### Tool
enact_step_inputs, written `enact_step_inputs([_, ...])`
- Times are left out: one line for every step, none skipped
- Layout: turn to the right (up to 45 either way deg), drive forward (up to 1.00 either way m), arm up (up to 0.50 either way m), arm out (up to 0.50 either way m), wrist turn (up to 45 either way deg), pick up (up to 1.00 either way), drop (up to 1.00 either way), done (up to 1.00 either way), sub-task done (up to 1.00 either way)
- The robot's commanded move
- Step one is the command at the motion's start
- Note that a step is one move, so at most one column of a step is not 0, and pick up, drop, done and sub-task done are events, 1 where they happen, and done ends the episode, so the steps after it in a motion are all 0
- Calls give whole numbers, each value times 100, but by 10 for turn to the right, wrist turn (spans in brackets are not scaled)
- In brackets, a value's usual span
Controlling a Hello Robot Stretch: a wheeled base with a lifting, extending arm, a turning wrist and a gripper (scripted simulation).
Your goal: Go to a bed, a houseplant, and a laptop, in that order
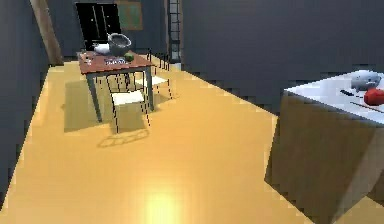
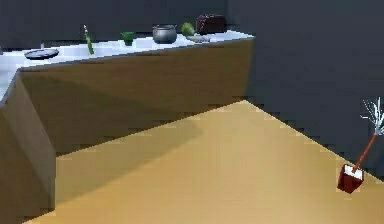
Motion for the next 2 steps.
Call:
enact_step_inputs([0,100,0,0,0,0,0,0,0])
enact_step_inputs([30,0,0,0,0,0,0,0,0])
